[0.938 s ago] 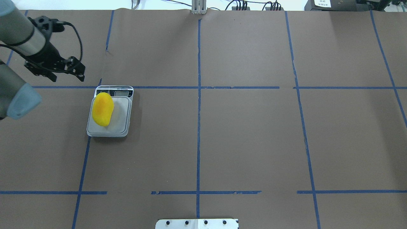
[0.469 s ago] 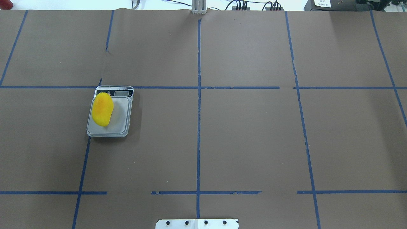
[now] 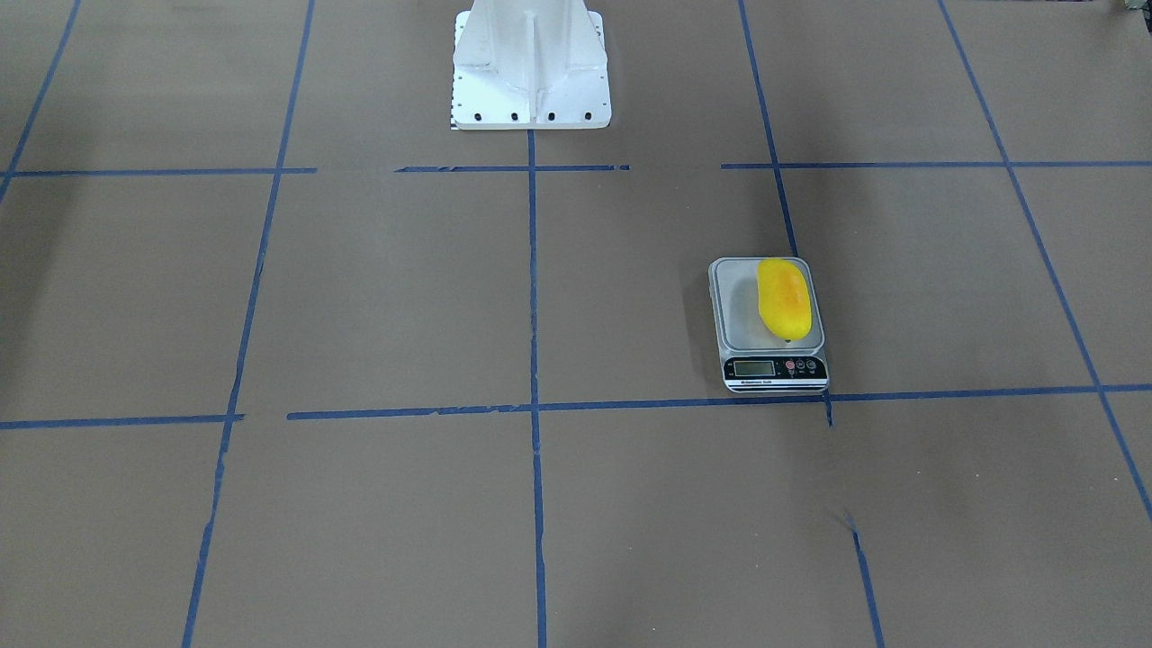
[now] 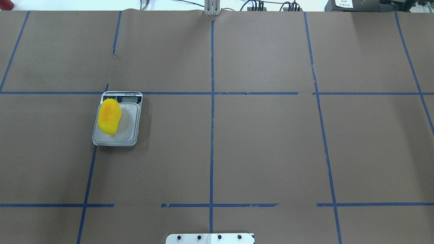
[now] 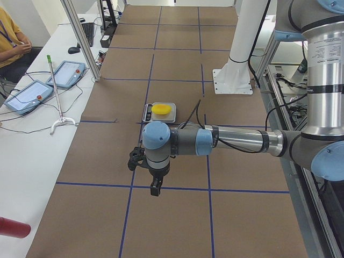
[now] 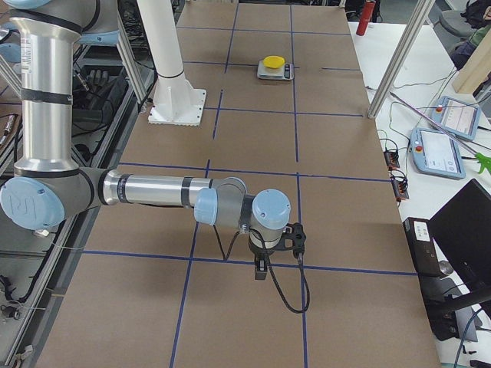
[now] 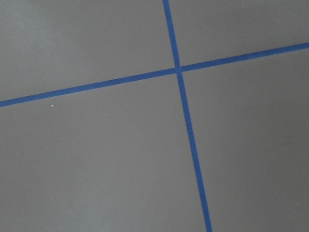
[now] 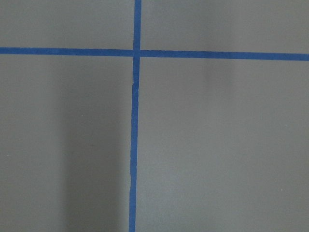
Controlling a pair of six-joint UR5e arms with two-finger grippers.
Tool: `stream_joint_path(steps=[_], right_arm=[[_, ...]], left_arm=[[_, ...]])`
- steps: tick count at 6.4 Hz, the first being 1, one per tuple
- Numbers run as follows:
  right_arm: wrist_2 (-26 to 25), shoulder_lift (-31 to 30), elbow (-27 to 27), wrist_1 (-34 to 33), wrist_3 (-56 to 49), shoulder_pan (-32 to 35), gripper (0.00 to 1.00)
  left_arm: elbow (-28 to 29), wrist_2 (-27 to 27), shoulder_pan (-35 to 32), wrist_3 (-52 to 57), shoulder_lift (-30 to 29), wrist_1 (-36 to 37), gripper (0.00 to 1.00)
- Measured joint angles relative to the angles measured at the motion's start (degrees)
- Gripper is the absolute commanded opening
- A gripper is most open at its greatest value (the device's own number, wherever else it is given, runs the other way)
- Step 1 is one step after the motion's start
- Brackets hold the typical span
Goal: Weigh mango
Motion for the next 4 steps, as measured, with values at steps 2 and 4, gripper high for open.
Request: stream_joint_path(steps=[2, 4], right_arm=[[0.00, 0.00, 0.00, 0.00, 0.00, 0.00, 1.00], [0.00, 0.00, 0.00, 0.00, 0.00, 0.00, 1.00]], left_arm=[[-0.16, -0.36, -0.37, 0.56, 0.19, 0.35, 1.00], [0.26, -2.96, -0.50, 0.33, 1.94, 0.05, 1.00]])
